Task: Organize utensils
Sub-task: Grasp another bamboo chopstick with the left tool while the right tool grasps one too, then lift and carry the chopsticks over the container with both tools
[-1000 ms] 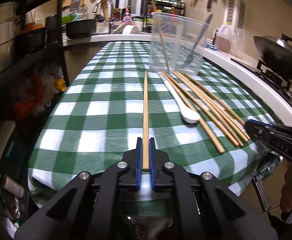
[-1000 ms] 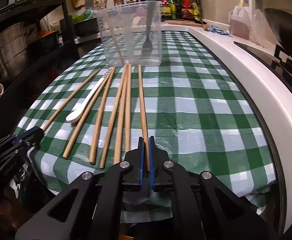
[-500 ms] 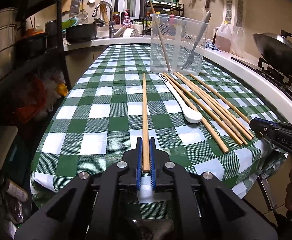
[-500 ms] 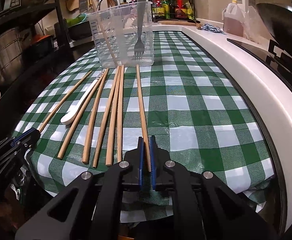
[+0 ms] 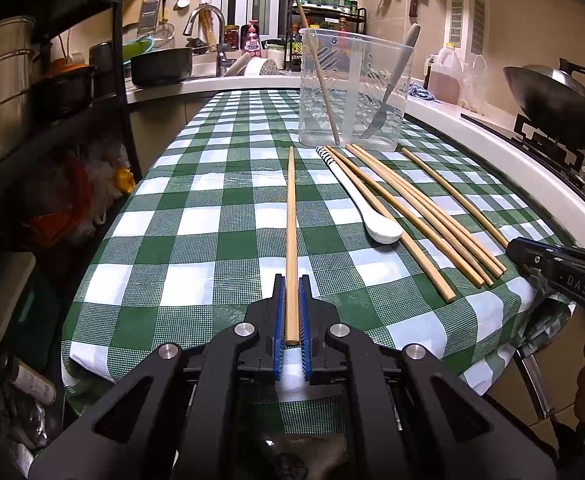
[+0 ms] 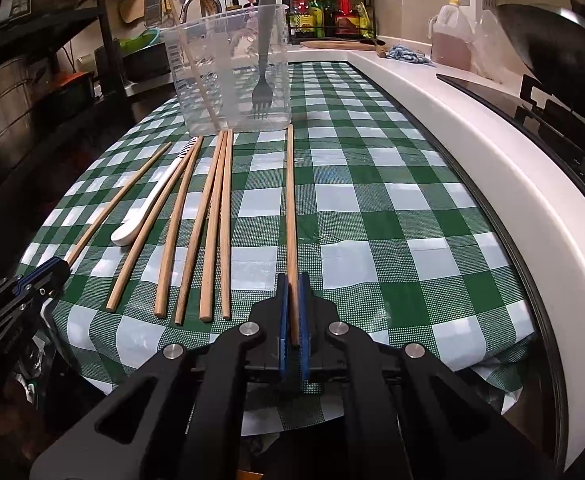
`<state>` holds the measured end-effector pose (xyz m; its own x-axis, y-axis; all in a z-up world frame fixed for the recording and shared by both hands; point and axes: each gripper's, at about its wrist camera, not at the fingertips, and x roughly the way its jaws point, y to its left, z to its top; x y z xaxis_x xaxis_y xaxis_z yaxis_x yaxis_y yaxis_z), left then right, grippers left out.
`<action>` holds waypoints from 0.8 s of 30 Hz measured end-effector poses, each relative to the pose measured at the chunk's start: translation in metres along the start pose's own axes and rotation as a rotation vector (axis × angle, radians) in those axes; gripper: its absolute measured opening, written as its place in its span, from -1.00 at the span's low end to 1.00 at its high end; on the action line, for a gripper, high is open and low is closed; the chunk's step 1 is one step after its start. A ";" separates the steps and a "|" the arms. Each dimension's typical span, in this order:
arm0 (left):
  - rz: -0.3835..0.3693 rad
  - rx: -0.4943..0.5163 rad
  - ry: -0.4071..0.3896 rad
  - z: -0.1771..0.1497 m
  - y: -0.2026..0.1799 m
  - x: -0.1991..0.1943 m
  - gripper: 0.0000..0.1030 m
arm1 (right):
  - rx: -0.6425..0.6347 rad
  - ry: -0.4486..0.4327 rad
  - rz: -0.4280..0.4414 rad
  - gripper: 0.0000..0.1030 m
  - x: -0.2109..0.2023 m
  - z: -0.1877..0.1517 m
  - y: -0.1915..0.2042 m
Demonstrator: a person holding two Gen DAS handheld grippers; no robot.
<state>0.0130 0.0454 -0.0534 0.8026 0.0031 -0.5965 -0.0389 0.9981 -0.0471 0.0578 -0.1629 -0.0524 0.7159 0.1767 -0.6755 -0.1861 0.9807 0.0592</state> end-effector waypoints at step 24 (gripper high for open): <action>0.007 0.008 0.009 0.005 -0.002 0.001 -0.87 | -0.020 -0.010 0.009 -0.90 0.002 0.001 0.004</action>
<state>0.0171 0.0435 -0.0499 0.7967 0.0098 -0.6043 -0.0401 0.9985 -0.0366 0.0595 -0.1588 -0.0528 0.7205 0.1868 -0.6679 -0.2060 0.9772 0.0511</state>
